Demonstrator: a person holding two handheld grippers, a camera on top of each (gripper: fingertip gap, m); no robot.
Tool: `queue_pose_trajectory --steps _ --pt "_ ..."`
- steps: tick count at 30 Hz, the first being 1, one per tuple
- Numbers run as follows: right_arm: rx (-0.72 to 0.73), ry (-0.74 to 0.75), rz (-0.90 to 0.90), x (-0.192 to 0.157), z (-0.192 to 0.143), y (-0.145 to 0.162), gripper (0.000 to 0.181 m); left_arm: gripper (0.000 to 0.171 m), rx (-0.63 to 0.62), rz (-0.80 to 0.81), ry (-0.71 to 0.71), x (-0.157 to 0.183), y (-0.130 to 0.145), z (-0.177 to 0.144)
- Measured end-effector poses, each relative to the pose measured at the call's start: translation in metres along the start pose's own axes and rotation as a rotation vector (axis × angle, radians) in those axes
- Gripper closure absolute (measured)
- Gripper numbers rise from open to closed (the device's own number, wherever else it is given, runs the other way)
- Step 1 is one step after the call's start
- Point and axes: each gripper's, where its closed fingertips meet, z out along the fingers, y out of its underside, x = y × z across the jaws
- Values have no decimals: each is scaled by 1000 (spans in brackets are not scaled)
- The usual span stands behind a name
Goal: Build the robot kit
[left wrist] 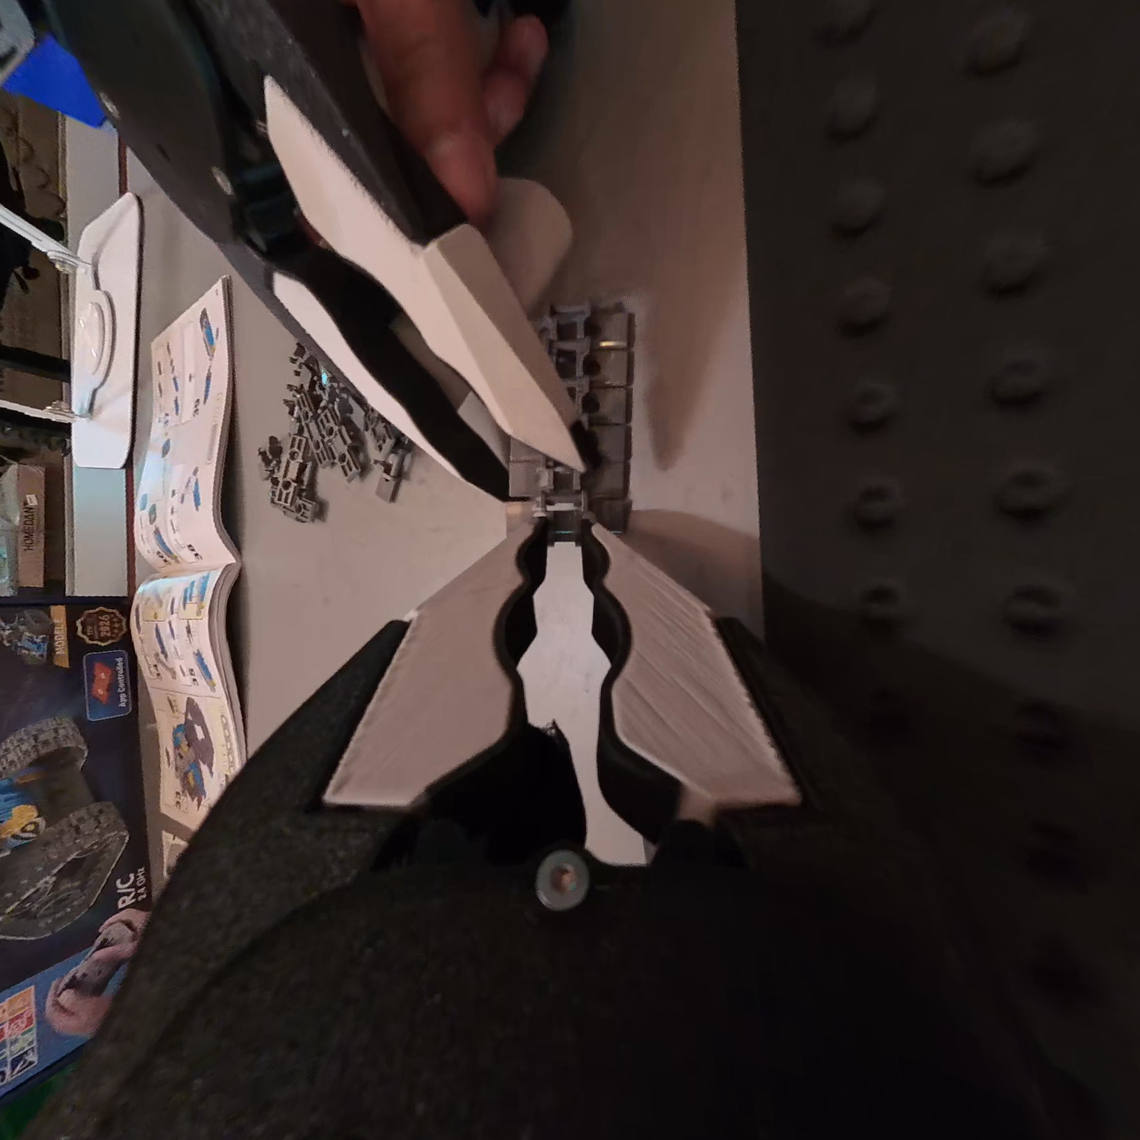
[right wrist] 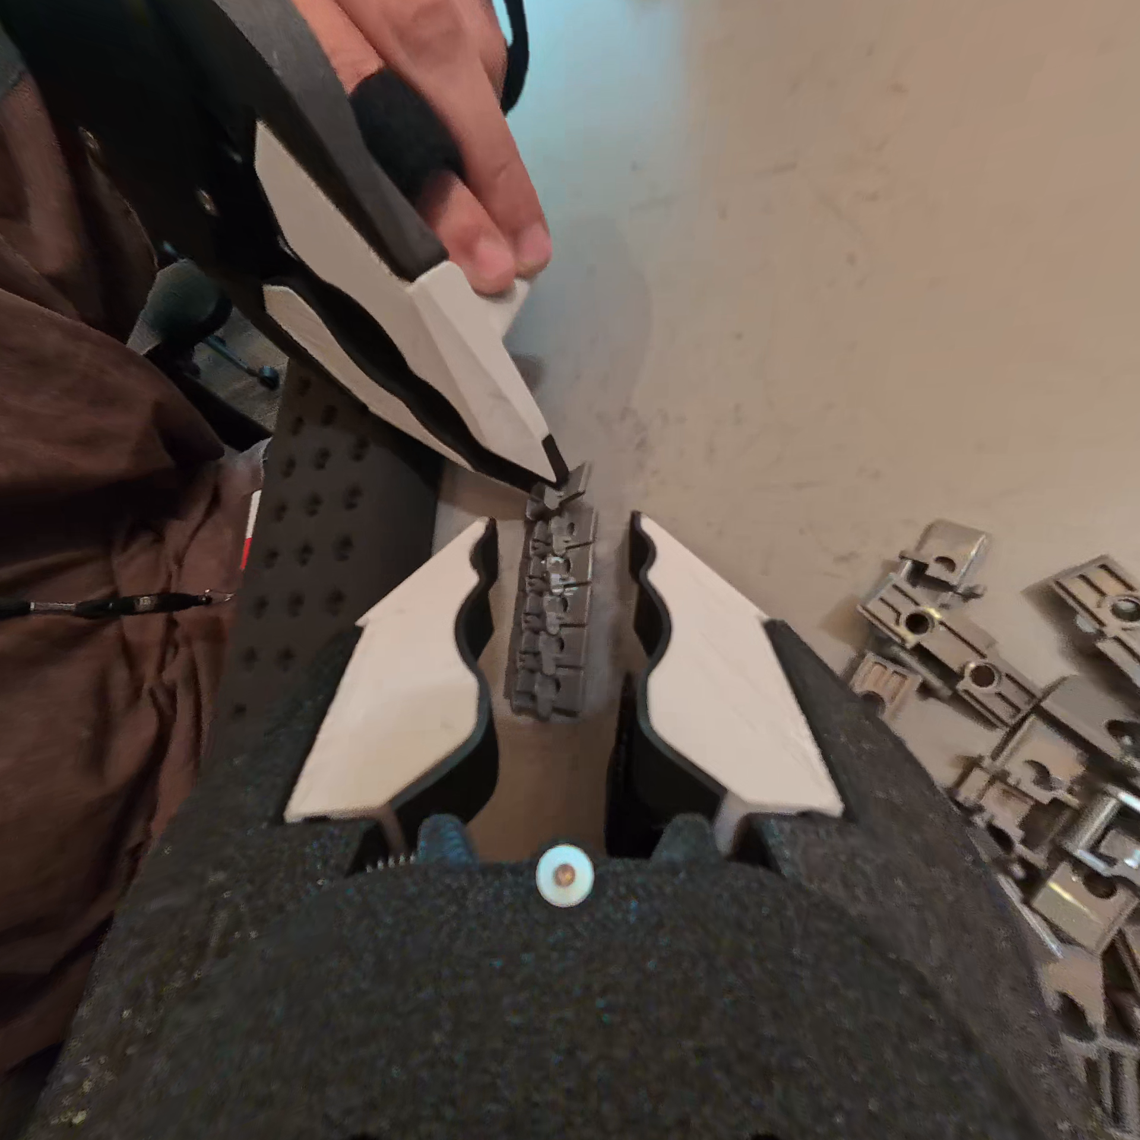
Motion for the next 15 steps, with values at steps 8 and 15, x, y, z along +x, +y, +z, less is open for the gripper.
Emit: queue_pose_trajectory --steps 8,15 --pt "4 -23 110 2 2 -2 148 161 -12 21 11 -2 -3 3" --pt "-62 -61 167 -6 6 3 165 161 -5 53 -11 0 -7 4"
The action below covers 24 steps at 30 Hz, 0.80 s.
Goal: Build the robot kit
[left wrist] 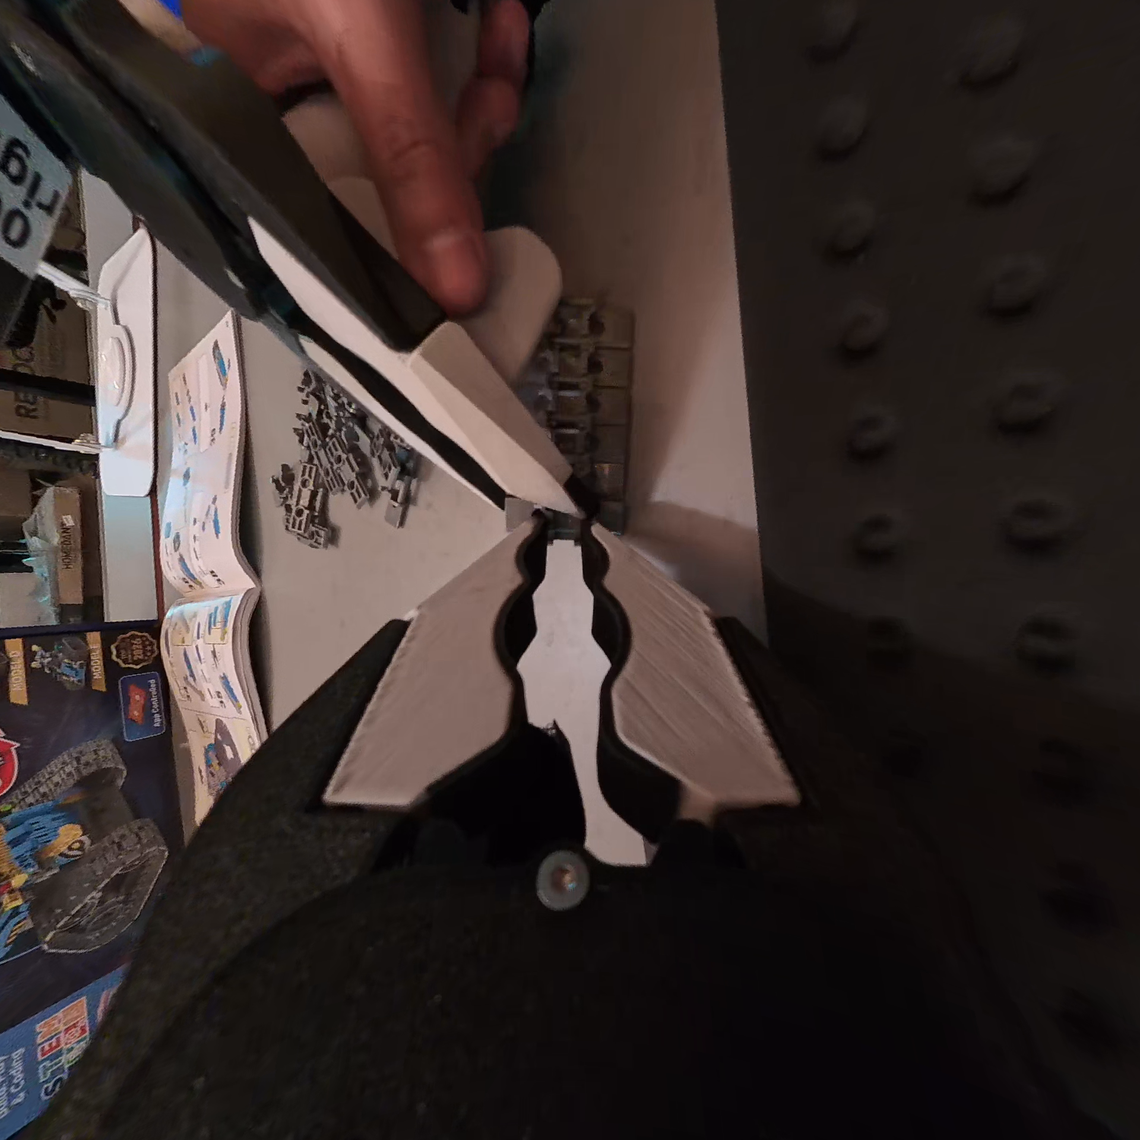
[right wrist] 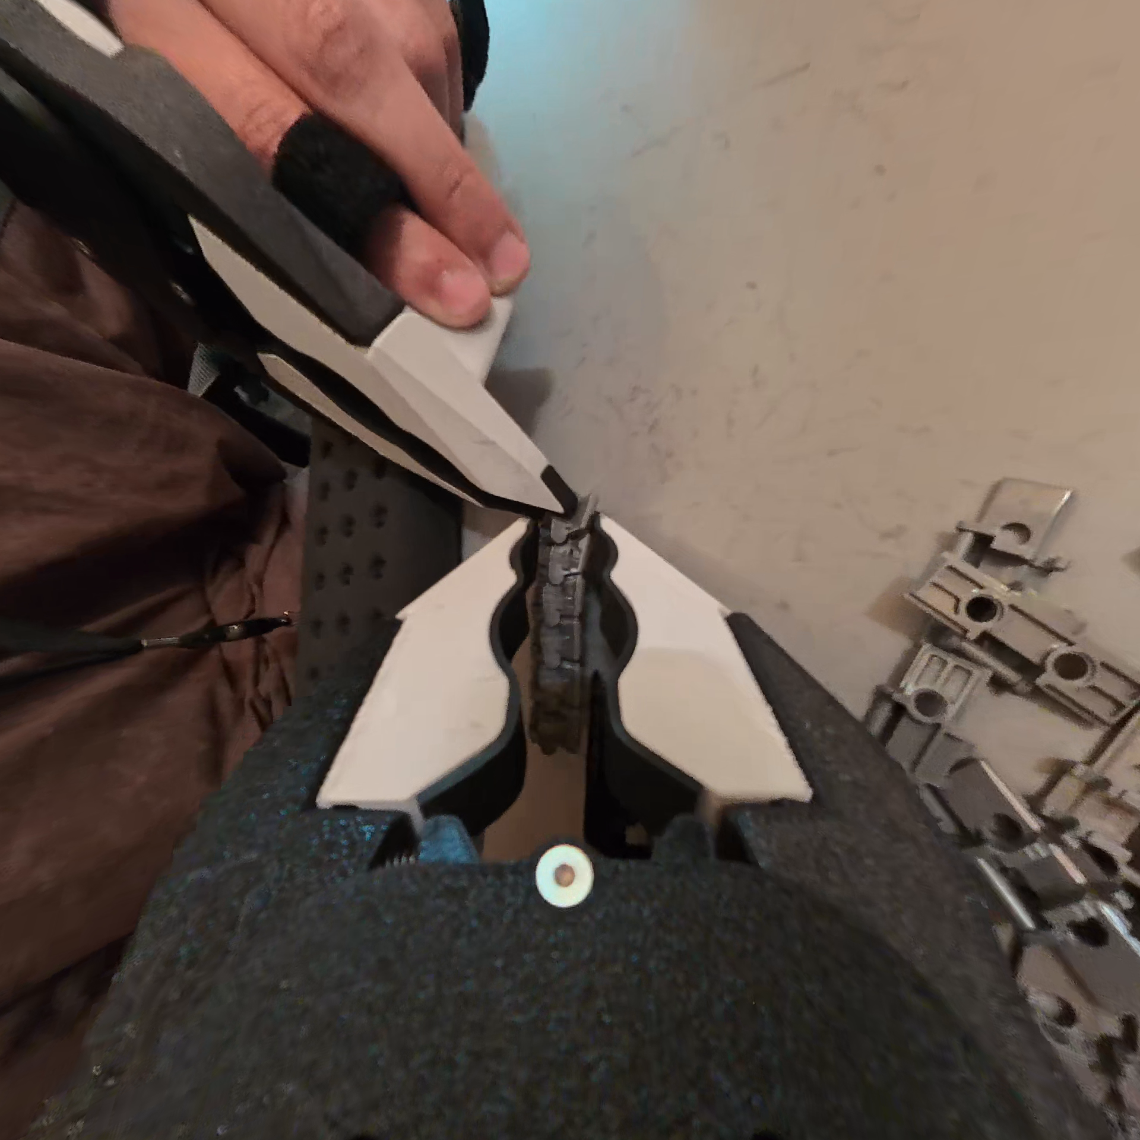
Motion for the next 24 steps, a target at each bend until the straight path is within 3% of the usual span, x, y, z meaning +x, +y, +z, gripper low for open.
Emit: queue_pose_trajectory --steps 4,7,12,16,20,24 --pt "37 -70 51 -4 -1 -2 171 161 26 -6 -32 0 -2 -2" --pt "71 -67 20 -4 -6 -5 172 161 65 -132 -29 -6 -5 -6" --pt "305 -140 -25 -23 -39 -40 173 158 291 -511 -14 -45 -23 -37" --pt "467 -172 -4 -25 -65 -55 174 147 468 -836 -23 -77 -27 -59" --pt "617 -239 -18 -37 -89 -64 174 146 614 -1071 59 -86 -24 -68" --pt "731 -317 -65 -58 -105 -77 174 146 846 -1214 297 -84 -60 -78"
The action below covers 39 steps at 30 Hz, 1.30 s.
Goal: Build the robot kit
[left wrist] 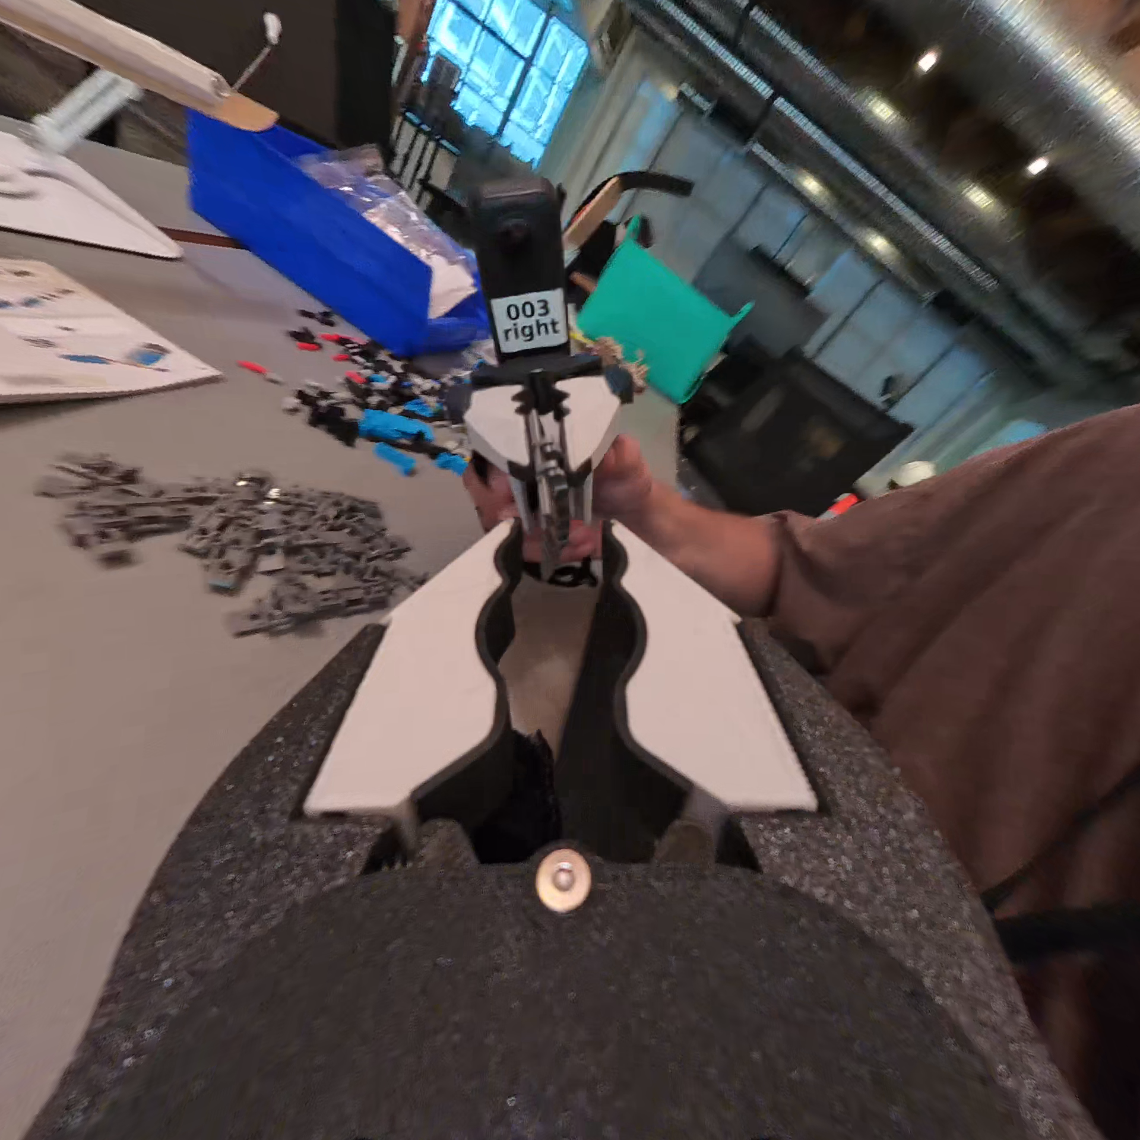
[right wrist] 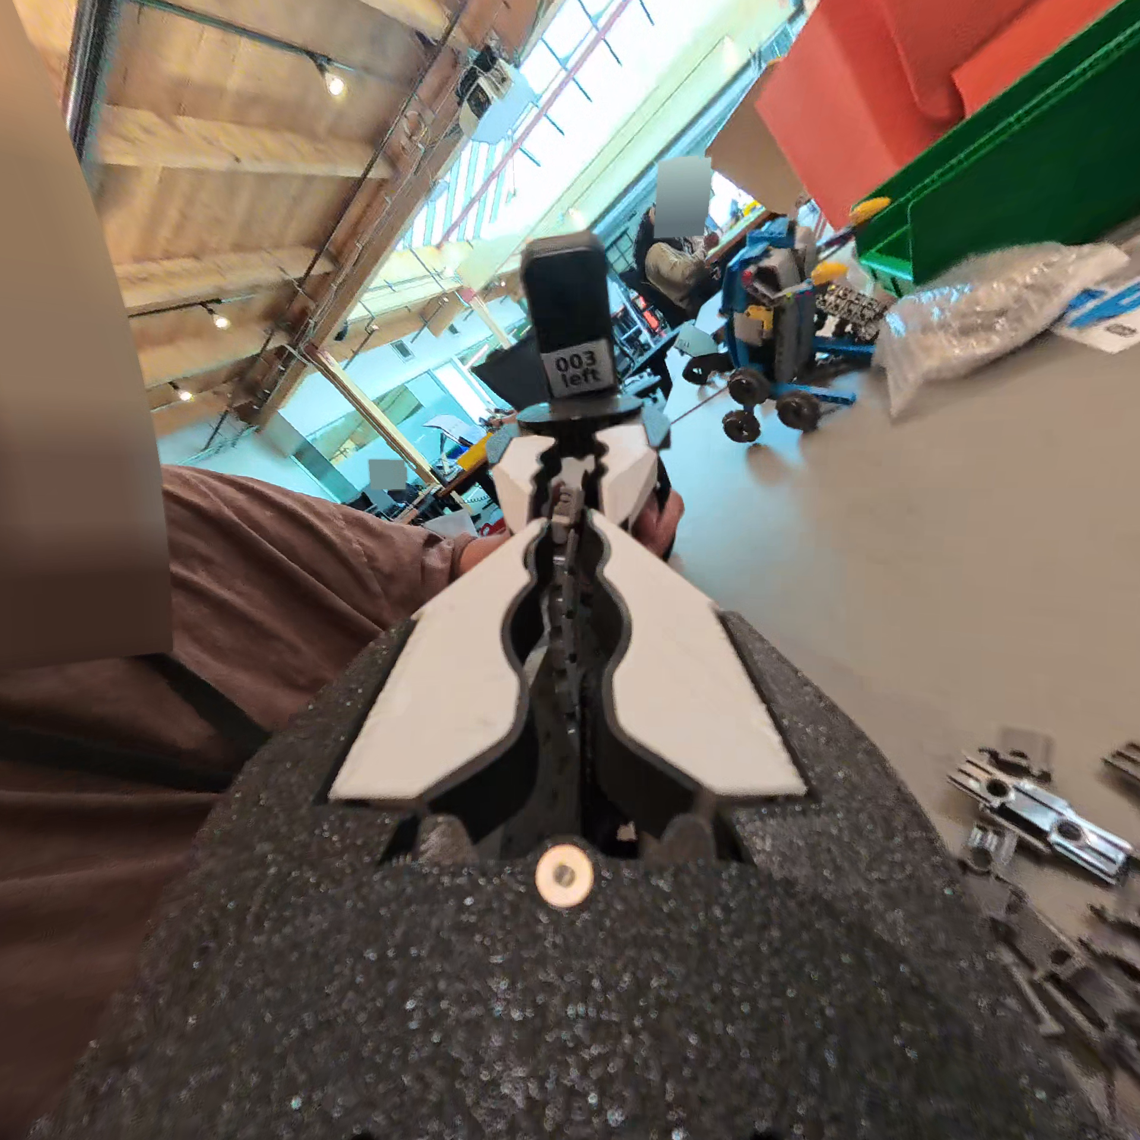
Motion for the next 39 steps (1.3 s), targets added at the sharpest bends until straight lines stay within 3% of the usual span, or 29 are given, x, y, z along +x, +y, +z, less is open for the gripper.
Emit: queue_pose_trajectory --steps 2,5,15,24,31,35,39 --pt "2 5 -28 -3 3 1 172 150 24 -48 50 3 -1 6" --pt "1 -20 -17 -7 4 4 173 168 78 -108 108 5 -6 4" --pt "-42 12 -62 -2 4 12 172 166 11 -156 130 -1 8 5" --pt "-81 51 -116 1 8 19 172 171 -41 -101 111 -3 15 2" --pt "-73 30 -7 9 -6 15 160 170 -53 -112 97 -12 20 0" --pt "-140 20 78 16 -5 29 156 170 -62 -111 87 -15 22 -1" --pt "-153 17 80 14 -2 32 172 170 -82 -94 74 -16 25 0"
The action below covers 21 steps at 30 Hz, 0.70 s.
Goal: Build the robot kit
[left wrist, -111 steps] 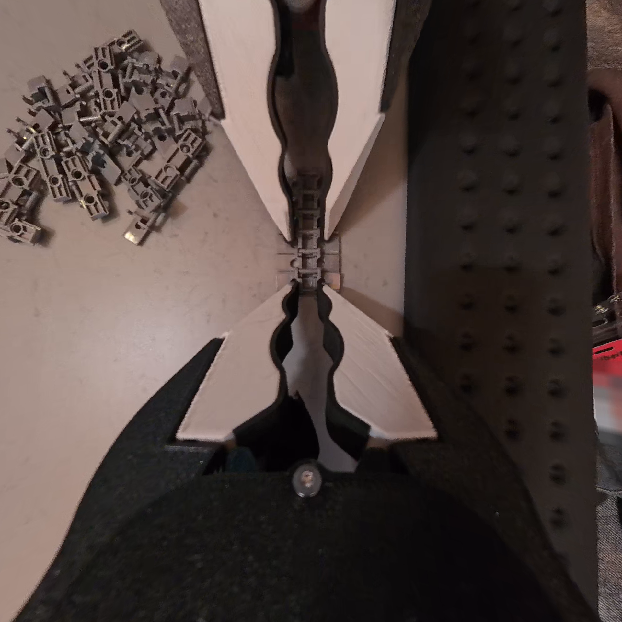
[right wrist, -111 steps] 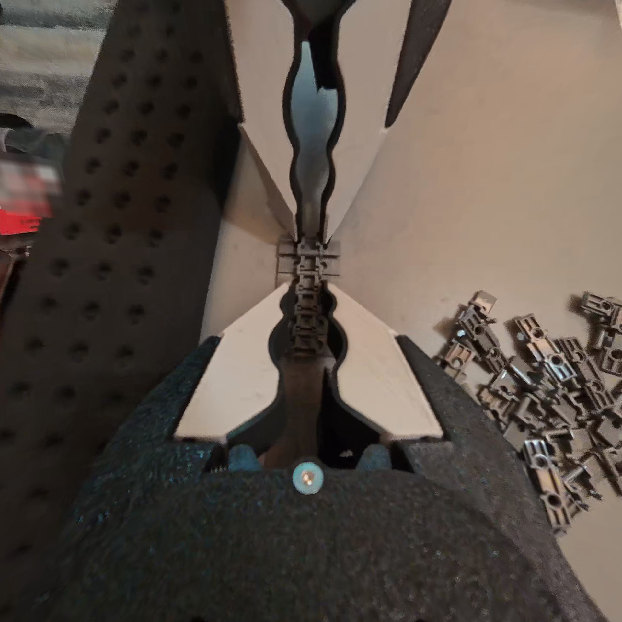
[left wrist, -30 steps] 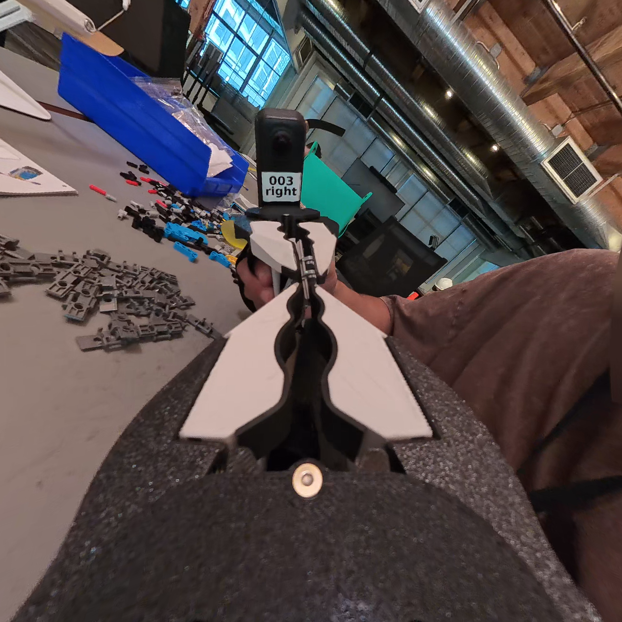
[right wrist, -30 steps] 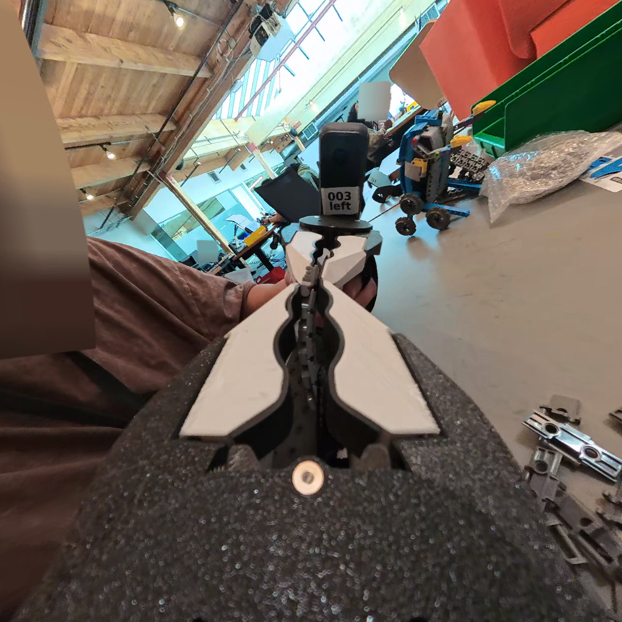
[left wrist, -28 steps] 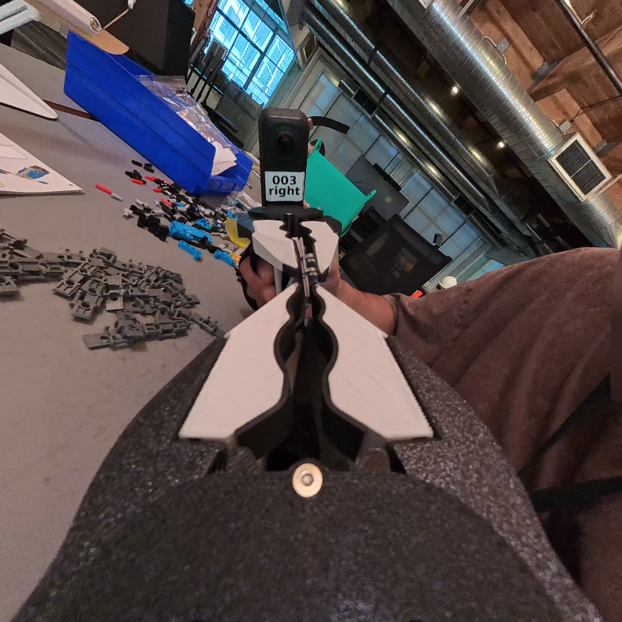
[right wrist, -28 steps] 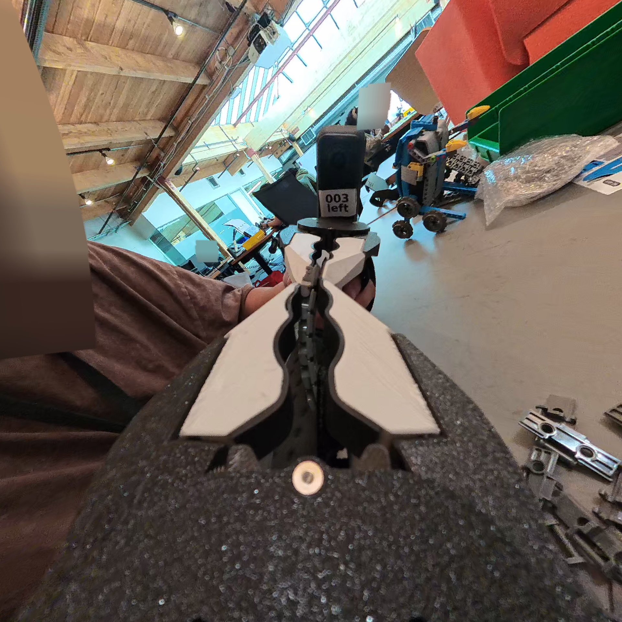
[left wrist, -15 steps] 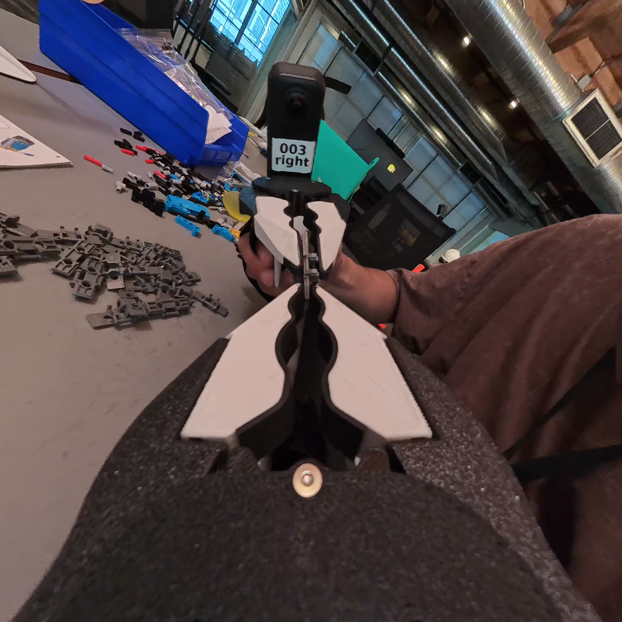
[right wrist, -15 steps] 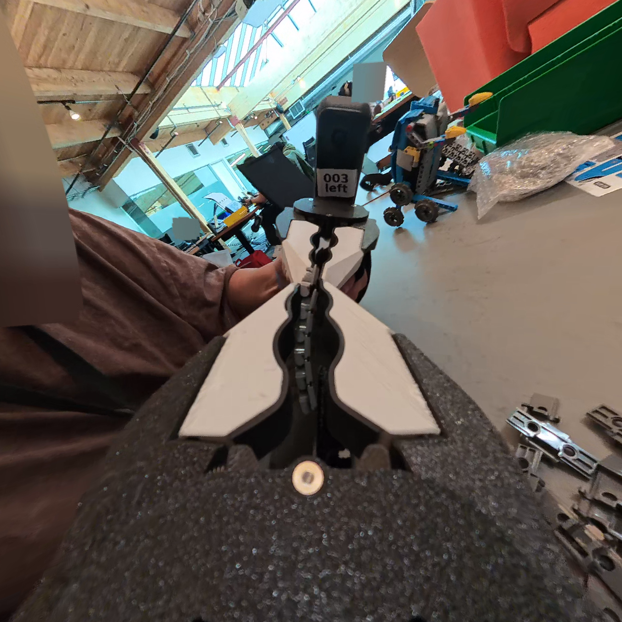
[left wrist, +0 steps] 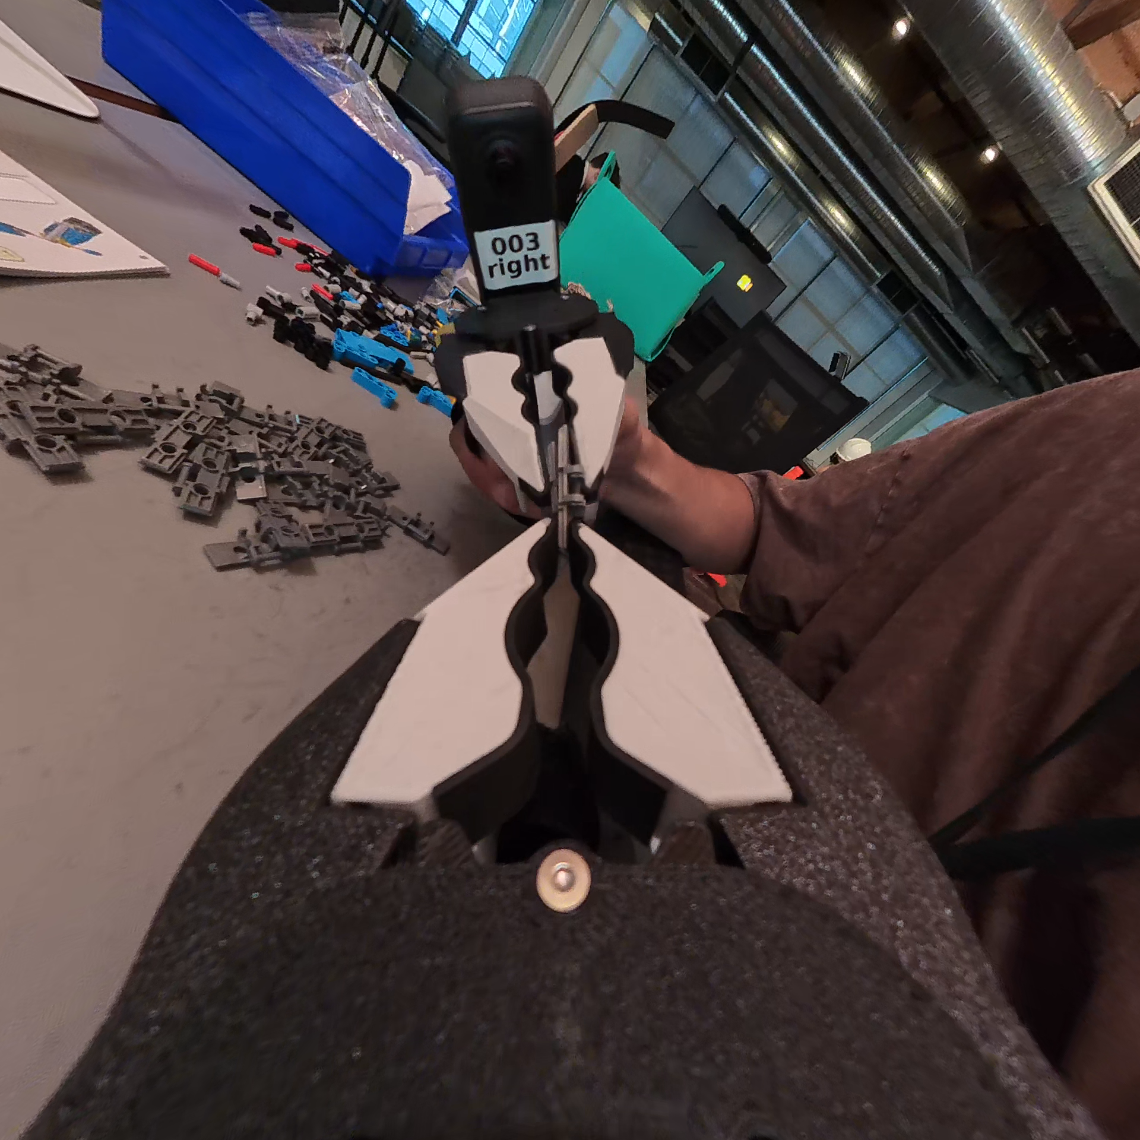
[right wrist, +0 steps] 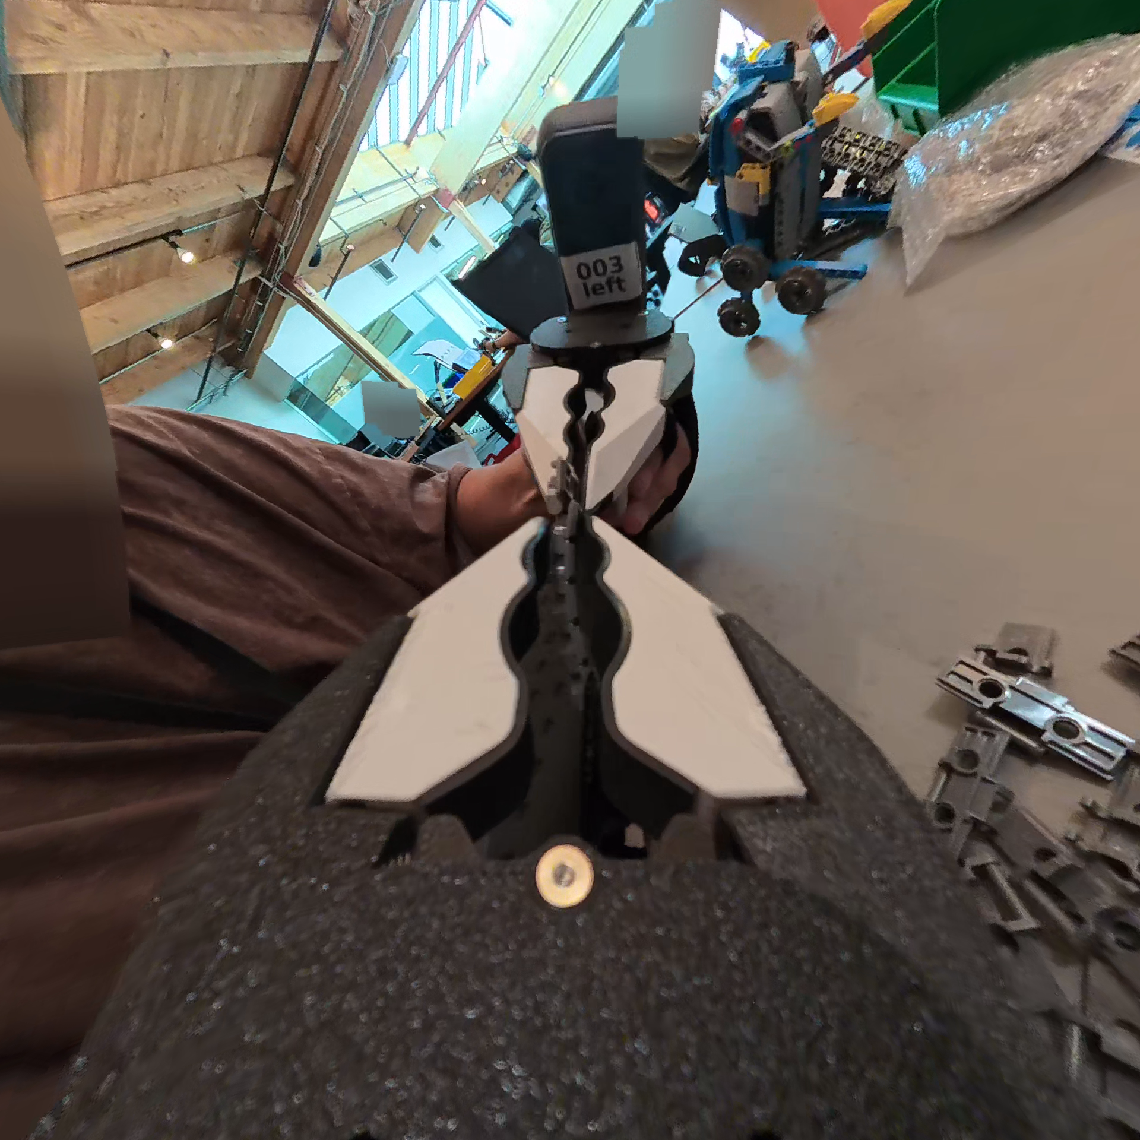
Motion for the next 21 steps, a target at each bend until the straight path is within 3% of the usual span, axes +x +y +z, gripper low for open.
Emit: queue_pose_trajectory --steps 4,7,10,14,21 --pt "-16 24 -10 2 0 3 173 170 -37 19 -28 -2 4 1" --pt "-19 14 -3 -1 2 3 156 170 -59 41 -68 -6 6 -2" --pt "3 -3 52 -2 4 1 151 169 -61 42 -85 -7 6 -3" --pt "47 30 89 5 2 -2 171 169 -56 44 -87 -6 5 0" --pt "85 -3 151 7 3 -4 171 169 -45 4 -83 -7 5 0"
